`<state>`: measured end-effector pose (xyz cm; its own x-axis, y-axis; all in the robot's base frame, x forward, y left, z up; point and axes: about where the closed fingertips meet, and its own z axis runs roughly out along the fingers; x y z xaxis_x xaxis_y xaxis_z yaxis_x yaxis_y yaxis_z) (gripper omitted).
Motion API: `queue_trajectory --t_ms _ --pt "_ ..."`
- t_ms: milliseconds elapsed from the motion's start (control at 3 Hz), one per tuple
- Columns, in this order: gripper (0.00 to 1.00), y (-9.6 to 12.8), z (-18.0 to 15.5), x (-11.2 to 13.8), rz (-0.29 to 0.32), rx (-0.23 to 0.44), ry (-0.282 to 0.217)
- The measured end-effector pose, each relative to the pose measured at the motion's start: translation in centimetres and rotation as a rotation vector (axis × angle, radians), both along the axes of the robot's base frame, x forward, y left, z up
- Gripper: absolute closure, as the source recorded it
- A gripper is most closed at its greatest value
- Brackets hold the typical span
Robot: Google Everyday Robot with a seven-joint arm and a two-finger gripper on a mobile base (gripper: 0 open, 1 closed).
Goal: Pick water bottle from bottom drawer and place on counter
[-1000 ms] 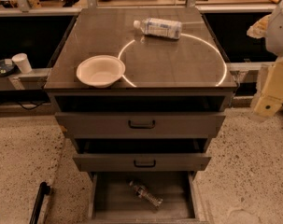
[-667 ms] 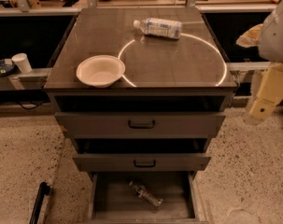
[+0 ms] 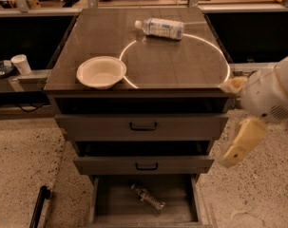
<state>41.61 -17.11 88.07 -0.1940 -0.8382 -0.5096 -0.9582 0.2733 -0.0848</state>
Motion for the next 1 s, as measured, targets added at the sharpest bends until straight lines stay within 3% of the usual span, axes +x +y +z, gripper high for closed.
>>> queue_trajectory --t_ms 333,667,1000 --pt "0.00 2.0 -4.8 -0.6 -0.001 0.070 -0.031" --pt "0.00 2.9 -6.3 0.6 0.040 0.200 -0.110" --pt "0.00 3.1 -6.0 0.7 0.098 0.193 -0.153"
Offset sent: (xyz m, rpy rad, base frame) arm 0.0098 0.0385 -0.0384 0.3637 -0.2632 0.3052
